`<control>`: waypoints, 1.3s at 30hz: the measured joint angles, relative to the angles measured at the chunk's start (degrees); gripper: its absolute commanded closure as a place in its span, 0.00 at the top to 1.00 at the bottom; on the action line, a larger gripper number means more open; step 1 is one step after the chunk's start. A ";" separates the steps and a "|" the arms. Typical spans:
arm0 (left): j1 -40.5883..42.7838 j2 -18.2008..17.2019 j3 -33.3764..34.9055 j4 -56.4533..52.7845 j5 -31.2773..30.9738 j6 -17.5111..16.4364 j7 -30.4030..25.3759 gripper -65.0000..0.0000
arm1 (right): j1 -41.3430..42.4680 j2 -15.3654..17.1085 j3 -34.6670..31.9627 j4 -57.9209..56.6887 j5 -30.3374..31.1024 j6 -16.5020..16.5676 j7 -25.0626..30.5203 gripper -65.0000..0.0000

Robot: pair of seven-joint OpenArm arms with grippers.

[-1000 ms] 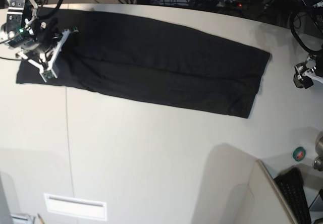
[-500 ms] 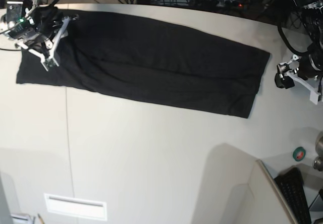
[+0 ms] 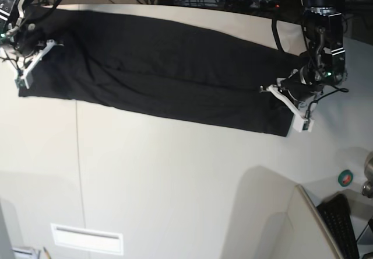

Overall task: Layout the t-shirt on the table in an organized manner, then fold the t-shirt properly
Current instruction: 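Grasp both ends of the black shirt strip with both grippers, then pull the strip ends apart with both grippers to flatten it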

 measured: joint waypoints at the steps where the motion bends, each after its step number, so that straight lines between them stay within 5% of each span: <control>1: -0.59 0.28 0.85 -1.95 3.30 1.11 -0.98 0.00 | 0.68 0.37 0.00 -2.03 0.13 0.04 -0.07 0.00; 4: -1.53 1.44 0.55 -6.43 8.39 1.68 -1.86 0.00 | 3.52 2.21 -0.11 -8.68 0.57 0.50 0.37 0.00; 9: -2.25 1.62 -1.53 -9.25 9.09 1.07 -3.17 0.00 | 9.62 6.08 0.09 -19.06 2.16 0.61 7.45 0.00; 14: -4.94 1.49 -1.36 -11.37 9.64 1.11 -2.99 0.00 | 15.69 9.01 0.09 -26.64 2.56 0.85 8.13 0.00; 24: -3.21 0.22 -1.64 2.01 9.75 1.51 -1.79 0.00 | 8.96 6.54 0.20 -6.71 -0.52 -0.31 0.20 0.00; 31: -14.73 -0.50 -1.31 -15.89 10.69 1.73 -2.19 0.00 | 14.56 7.91 -6.64 -10.47 0.26 -0.17 1.64 0.00; 39: -19.69 -1.38 -1.29 -30.71 9.90 1.38 -9.77 0.00 | 24.06 11.06 -9.22 -34.07 0.57 -0.44 11.50 0.00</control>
